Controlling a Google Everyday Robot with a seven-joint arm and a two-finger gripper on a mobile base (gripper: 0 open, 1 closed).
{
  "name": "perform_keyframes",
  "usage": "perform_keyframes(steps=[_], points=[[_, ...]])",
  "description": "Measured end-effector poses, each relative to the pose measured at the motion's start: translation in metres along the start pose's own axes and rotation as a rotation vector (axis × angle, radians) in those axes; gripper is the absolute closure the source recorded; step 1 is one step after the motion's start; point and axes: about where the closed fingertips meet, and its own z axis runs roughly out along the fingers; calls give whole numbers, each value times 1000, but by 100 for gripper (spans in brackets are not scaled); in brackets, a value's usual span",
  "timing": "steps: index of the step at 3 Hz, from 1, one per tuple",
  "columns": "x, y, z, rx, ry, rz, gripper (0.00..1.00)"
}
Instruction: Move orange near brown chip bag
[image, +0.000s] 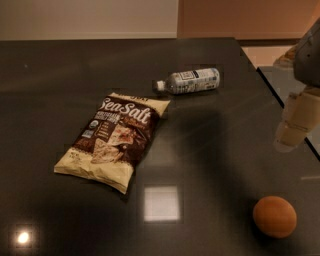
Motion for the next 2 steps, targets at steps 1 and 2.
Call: perform_keyframes(steps=[1,2], points=[[0,0,0,0,0,0,0],[0,3,-1,-14,-3,-14,0]])
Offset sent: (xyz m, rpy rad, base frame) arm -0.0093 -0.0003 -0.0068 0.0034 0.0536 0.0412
